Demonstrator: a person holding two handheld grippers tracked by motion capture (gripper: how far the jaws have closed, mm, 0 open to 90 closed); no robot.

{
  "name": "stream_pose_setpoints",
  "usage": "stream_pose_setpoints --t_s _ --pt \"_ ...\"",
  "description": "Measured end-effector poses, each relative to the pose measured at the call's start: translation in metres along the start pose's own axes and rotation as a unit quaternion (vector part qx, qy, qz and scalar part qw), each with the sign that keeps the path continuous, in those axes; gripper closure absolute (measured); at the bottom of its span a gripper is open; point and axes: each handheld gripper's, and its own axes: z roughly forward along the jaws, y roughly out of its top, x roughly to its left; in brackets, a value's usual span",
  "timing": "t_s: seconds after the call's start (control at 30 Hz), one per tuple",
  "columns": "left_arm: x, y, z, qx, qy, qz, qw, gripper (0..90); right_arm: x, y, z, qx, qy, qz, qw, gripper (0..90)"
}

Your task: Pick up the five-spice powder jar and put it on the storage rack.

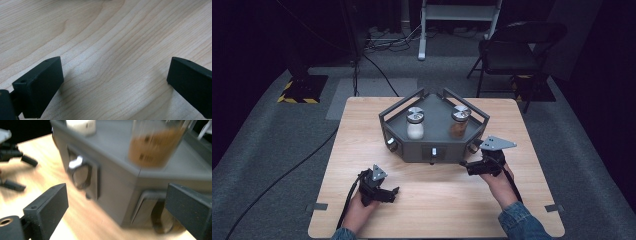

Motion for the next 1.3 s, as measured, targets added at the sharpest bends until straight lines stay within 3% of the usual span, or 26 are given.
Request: stream_pose_setpoints --t_s 0.27,0.47,0.63,0.93,1.03,1.3 --pt "-0.002 0.0 0.0 0.0 0.003 -0.003 1.0 0.5 0.006 -0.025 0.001 0.034 0.004 0.007 0.9994 5.0" --pt "-0.003 0.0 0.0 0.0 0.005 -0.004 1.0 0.5 0.01 -0.043 0.011 0.073 0.004 0.011 0.9973 4.9" --pt "-0.004 0.0 0.0 0.0 0.005 -0.005 1.0 0.5 0.014 -0.057 0.016 0.089 0.004 0.013 0.9959 4.9" --pt "-0.004 0.0 0.0 0.0 0.004 -0.004 1.0 0.5 0.021 -0.062 0.03 0.131 0.001 0.002 0.9914 3.5" --pt "-0.004 0.0 0.0 0.0 0.004 -0.003 1.0 0.5 0.018 -0.061 0.031 0.132 0.0 0.015 0.9911 3.6" --pt "-0.004 0.0 0.0 0.0 0.004 -0.003 1.0 0.5 0.018 -0.061 0.031 0.132 0.001 0.014 0.9911 3.5"
